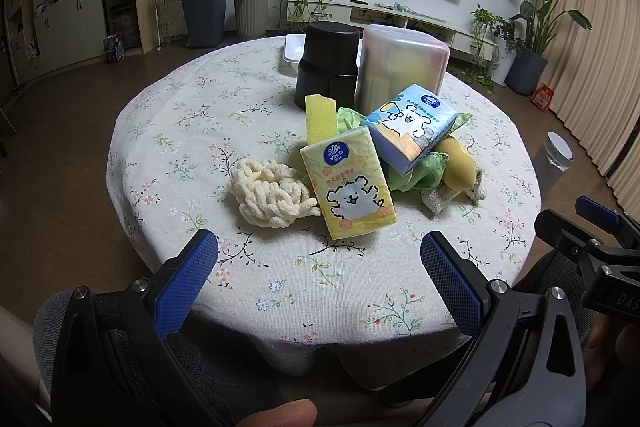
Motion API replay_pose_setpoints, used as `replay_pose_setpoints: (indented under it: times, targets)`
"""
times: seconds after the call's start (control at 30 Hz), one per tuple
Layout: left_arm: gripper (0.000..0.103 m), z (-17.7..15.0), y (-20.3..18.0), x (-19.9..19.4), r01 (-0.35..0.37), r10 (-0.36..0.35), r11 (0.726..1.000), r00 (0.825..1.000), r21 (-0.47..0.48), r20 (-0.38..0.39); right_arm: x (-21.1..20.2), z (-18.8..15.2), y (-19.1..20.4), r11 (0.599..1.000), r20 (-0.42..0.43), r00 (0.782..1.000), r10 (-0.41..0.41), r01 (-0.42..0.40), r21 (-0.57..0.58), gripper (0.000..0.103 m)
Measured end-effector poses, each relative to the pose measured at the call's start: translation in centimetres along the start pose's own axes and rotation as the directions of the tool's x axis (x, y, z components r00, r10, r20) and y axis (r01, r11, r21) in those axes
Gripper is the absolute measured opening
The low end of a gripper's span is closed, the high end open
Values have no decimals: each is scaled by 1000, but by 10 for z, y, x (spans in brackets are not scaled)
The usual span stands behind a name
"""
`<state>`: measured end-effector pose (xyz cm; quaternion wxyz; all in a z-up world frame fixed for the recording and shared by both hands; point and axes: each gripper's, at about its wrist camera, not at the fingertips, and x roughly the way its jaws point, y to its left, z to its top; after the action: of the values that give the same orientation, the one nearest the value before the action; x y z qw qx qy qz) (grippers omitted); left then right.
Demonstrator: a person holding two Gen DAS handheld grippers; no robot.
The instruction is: Organize soft objects
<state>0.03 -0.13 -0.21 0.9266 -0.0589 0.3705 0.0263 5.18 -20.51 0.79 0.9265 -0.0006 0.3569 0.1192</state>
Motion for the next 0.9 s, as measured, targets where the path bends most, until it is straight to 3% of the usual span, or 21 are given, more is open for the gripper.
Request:
replay_pose_setpoints:
  times: [0.47, 0.73, 0.9]
  targets:
    - [103, -4, -2, 4, 15, -15, 1000, 1000, -3, -13, 2, -1, -3, 1000, -5, 1000, 0, 0, 2, 103]
    - [103, -8, 12, 21, 103, -104, 994, 994, -28, -42, 13, 5, -5, 1000, -20, 1000, 4, -4, 16, 103]
    - [102, -7, 16, 33, 120, -121, 992, 992, -36, -32, 33, 15, -19, 1000, -42, 999, 8, -7, 18, 103]
